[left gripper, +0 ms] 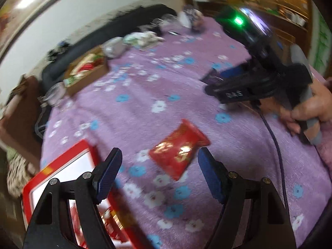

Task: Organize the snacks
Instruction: 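Move both tools back over the last packets on the tablecloth, then grasp the red packet with the left tool while the right tool grasps the dark purple packet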

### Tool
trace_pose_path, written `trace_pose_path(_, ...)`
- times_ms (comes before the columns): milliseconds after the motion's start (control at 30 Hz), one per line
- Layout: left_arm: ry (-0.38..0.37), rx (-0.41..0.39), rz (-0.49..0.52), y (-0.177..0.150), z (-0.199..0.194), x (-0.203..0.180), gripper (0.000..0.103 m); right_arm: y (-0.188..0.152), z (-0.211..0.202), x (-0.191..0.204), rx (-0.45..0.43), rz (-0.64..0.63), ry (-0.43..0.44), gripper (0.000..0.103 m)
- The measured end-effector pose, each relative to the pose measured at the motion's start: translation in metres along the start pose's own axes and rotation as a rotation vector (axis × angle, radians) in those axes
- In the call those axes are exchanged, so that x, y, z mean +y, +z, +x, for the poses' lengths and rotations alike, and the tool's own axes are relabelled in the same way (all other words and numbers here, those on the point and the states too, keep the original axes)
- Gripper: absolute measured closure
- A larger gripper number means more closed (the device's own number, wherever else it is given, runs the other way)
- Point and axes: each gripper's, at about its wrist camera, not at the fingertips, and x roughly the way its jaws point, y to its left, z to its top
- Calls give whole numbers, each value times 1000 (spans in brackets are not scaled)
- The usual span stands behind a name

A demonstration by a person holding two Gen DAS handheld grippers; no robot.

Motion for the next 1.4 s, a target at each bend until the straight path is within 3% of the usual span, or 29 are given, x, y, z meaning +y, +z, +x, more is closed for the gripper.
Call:
trace_pose_path(67,1,17,41,2,6,-4,28,0,-1,0,13,11,23,43)
trace_pose_path(133,5,33,83,7,13,-8,28,2,-1,-3,48,42,78,27)
trace_pose_path(167,2,38,97,9,15,-10,28,2,-3,-5,64,59,96,25)
trace_pose_path(233,0,56,133,11,21,-14,28,3,-7,-13,81,105,143,25)
trace_pose_path(333,6,88,190,11,31,-18,28,3,-9,-45,123,304,345,21)
trace_pose_path(433,-8,88,217,14,37,-20,28,-1,-5,-67,130,440,453,21)
trace_pose_path(600,-64,98,155,17,40,-13,28,0,-6,-64,129,427,456,19)
trace_pose_path(700,-107,93,106,14,39,-11,35,1,-5,-66,132,438,471,19)
trace_pose_path(800,-152,88,30,12,39,-11,53,1,-3,-74,138,459,503,19)
trace_pose_path(867,-133,89,28,12,36,-17,63,0,-2,-77,140,478,524,19)
trace_pose_path(933,-92,95,4,12,34,-22,64,0,-3,-77,139,476,522,19)
trace_pose_path(1167,-72,144,-261,12,38,-15,66,2,-5,-64,119,407,450,20)
trace_pose_path(1267,-41,124,-336,9,38,-16,65,4,-7,-48,93,325,349,22)
trace_pose_path(1400,-3,88,-426,6,39,-16,65,2,-5,-23,55,182,116,43)
